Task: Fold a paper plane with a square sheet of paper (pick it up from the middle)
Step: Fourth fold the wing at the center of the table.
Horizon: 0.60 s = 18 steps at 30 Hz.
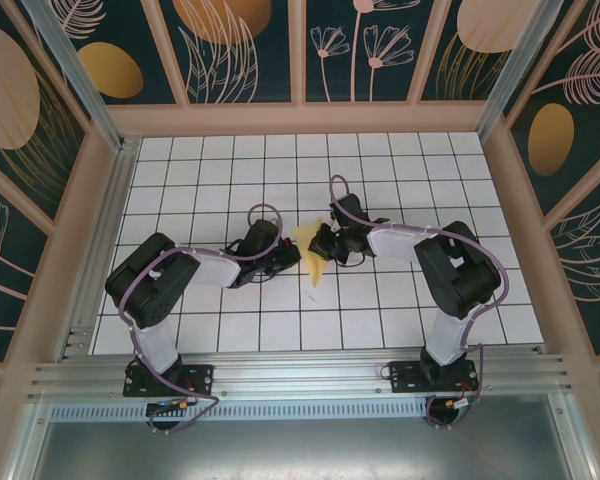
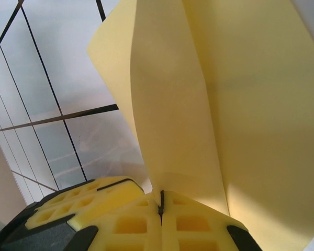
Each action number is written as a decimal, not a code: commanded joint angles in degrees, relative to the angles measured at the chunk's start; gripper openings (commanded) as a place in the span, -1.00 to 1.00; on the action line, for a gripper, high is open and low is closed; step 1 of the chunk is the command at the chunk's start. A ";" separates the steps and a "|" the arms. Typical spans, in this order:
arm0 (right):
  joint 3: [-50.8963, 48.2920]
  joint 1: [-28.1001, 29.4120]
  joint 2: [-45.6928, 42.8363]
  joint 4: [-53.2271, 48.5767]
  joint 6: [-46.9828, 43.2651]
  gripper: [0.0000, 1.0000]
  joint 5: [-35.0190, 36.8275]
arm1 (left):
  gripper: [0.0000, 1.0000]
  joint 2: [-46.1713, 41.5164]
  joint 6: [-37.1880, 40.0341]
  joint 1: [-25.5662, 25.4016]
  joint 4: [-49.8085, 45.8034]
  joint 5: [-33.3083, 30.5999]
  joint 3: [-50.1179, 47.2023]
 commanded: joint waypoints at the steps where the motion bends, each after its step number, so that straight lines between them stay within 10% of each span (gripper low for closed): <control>1: 1.11 0.56 0.30 -0.35 -1.23 -1.00 0.04 | -1.00 1.36 -0.73 0.64 2.21 -1.77 1.68; 18: 0.83 0.89 0.47 2.29 -2.45 -1.00 -1.72 | -1.00 6.25 -1.73 1.87 1.14 -4.09 5.79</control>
